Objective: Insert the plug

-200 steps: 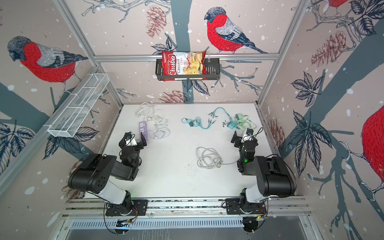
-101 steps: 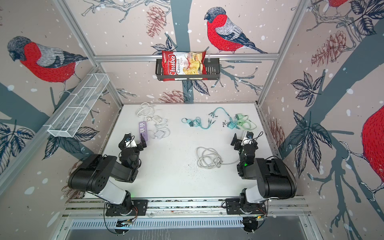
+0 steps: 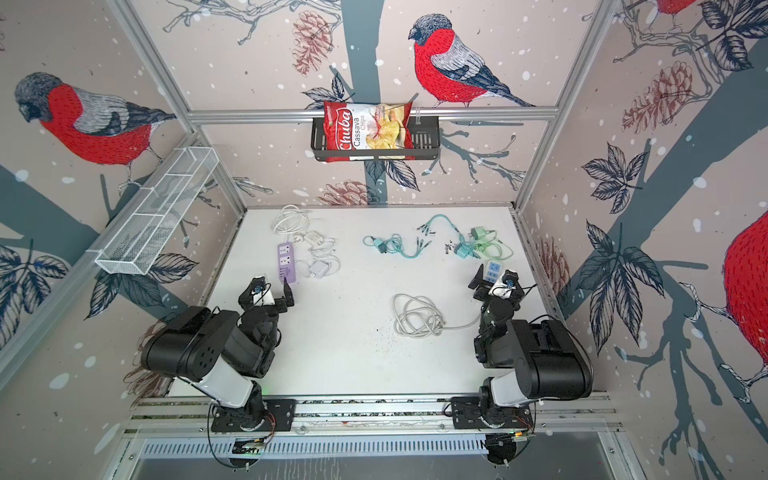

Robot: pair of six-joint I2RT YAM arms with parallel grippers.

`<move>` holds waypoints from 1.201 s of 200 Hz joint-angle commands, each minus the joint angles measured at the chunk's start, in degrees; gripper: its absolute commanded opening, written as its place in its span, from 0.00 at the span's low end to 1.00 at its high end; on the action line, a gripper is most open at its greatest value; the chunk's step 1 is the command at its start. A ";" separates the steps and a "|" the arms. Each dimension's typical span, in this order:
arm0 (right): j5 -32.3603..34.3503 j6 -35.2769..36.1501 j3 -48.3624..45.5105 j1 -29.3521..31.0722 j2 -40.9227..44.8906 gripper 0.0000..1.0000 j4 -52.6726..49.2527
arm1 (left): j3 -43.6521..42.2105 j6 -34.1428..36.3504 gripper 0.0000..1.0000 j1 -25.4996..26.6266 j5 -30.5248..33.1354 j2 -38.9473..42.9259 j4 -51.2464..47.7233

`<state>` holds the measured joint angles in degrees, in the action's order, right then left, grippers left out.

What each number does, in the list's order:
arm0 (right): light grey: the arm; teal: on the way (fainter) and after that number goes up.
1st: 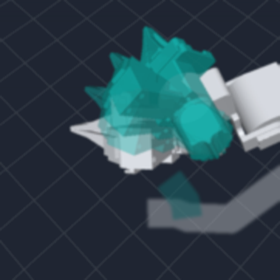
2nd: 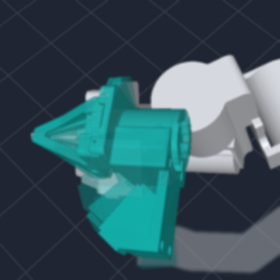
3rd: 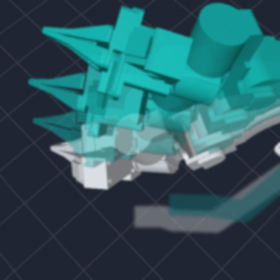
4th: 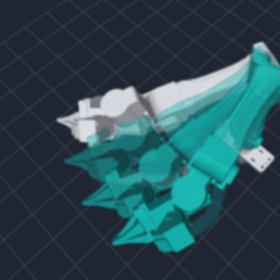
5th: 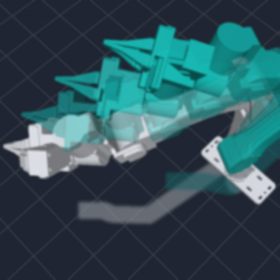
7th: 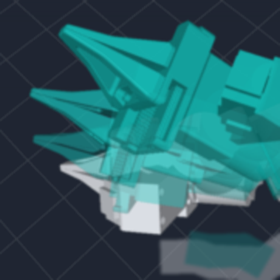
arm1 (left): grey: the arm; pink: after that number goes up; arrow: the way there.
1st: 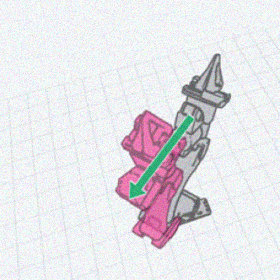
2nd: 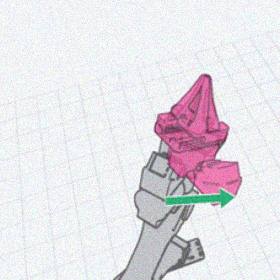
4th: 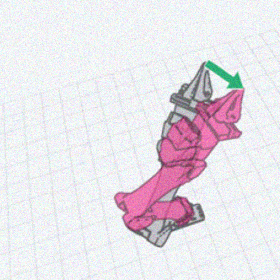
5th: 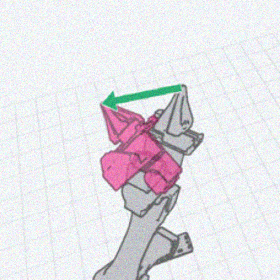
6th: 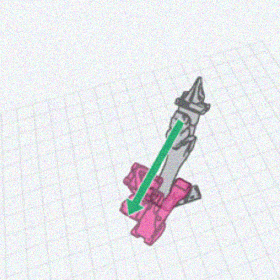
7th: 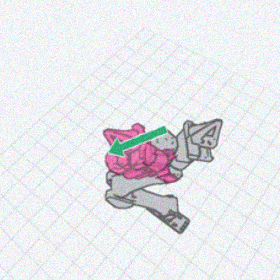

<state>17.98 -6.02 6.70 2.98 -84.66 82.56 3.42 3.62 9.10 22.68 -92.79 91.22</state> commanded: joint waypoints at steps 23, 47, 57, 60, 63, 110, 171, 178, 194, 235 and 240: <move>2.31 -0.96 5.70 0.10 -1.36 1.00 -12.11 | 5.13 -0.76 0.98 -0.03 4.24 1.65 -3.68; 2.41 -0.92 5.84 0.18 -1.36 1.00 -12.09 | 6.94 -2.09 0.98 -0.65 4.86 2.00 -7.85; 2.42 -0.92 5.87 0.21 -1.32 1.00 -12.24 | 7.32 -2.04 0.98 -0.82 4.66 1.79 -8.07; 2.41 -0.92 5.87 0.19 -1.30 0.99 -12.25 | 7.30 -2.08 0.98 -0.84 4.65 1.82 -8.12; 2.41 -0.92 5.87 0.18 -1.28 0.99 -12.25 | 7.27 -2.16 0.98 -0.84 4.62 1.90 -8.34; 2.40 -0.92 5.72 0.20 -1.14 0.99 -12.17 | 7.58 -2.52 0.98 -1.28 4.03 2.18 -9.12; 7.44 -3.06 19.82 0.54 7.32 0.99 -40.25 | 6.35 -1.96 0.98 -0.51 5.97 6.54 -10.15; 6.76 -3.44 21.03 0.58 8.65 1.00 -42.26 | 7.35 -1.71 0.98 -0.04 7.09 9.20 -13.73; 3.31 -4.68 23.46 0.62 10.80 0.99 -46.62 | 10.64 -1.16 0.98 0.57 7.20 14.76 -23.80; -1.19 -14.82 33.26 1.05 10.61 1.00 -67.69 | 21.41 -11.48 0.98 1.53 2.76 27.63 -55.02; -1.11 -16.11 34.28 1.05 10.51 0.99 -70.06 | 22.56 -12.72 0.98 1.53 1.41 28.62 -58.51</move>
<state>19.07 -13.98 36.71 3.84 -73.76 29.39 21.39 -2.31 10.48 29.56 -68.58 55.42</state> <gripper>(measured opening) 0.995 0.980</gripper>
